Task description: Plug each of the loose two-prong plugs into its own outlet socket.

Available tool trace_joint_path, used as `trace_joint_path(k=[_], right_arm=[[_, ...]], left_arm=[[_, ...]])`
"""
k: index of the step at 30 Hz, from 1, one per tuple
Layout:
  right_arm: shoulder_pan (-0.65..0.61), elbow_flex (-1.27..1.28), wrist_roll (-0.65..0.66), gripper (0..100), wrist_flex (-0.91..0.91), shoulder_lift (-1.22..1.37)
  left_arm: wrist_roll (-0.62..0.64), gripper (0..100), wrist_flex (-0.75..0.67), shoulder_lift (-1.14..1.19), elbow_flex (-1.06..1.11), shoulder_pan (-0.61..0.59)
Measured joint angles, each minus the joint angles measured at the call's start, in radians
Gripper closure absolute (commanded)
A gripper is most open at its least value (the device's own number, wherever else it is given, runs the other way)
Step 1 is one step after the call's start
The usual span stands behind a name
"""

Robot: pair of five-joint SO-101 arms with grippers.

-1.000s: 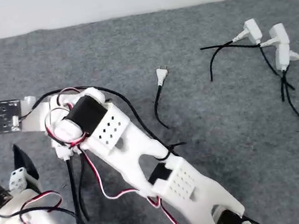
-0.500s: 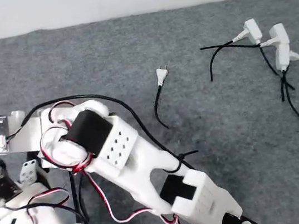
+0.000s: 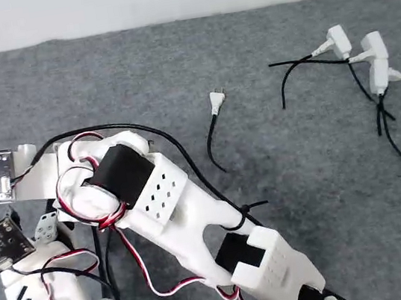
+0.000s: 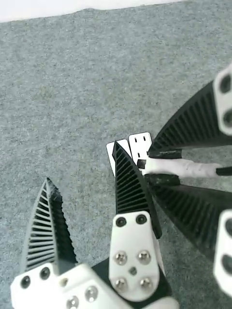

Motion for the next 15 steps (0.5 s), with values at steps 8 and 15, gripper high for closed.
trace_joint_path(k=[8, 15], right_arm=[[0.000, 0.000, 0.000, 98.9, 0.000, 0.000], [-0.009, 0.000, 0.000, 98.9, 0.000, 0.000]], left_arm=[[0.000, 71, 0.000, 0.000, 0.000, 0.002], [-0.006, 71, 0.000, 0.000, 0.002, -0.120]])
